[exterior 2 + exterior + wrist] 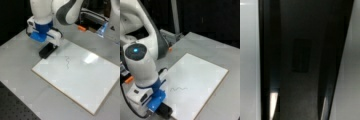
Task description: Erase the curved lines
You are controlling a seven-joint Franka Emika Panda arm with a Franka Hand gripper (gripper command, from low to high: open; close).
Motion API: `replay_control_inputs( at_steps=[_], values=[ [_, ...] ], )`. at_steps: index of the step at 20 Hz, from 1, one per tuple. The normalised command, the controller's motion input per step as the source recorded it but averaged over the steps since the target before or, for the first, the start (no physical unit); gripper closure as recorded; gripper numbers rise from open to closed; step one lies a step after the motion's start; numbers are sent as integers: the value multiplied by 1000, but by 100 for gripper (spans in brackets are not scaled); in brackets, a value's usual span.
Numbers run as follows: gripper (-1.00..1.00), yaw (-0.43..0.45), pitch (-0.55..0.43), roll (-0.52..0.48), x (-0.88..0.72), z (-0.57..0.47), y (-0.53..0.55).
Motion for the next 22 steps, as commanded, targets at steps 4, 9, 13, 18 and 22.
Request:
replay_control_inputs(
  at_steps=[4, 9, 13, 18, 22],
  values=[
    [-100, 10, 2, 114, 184, -51, -130],
    [-100, 15, -9, 116, 175, -40, -123],
    [-100, 18, -15, 155, 192, -79, -111],
    [-100, 10, -18, 165, 207, -62, -124],
    [-100, -3, -12, 122, 193, 8, -127]
  ],
)
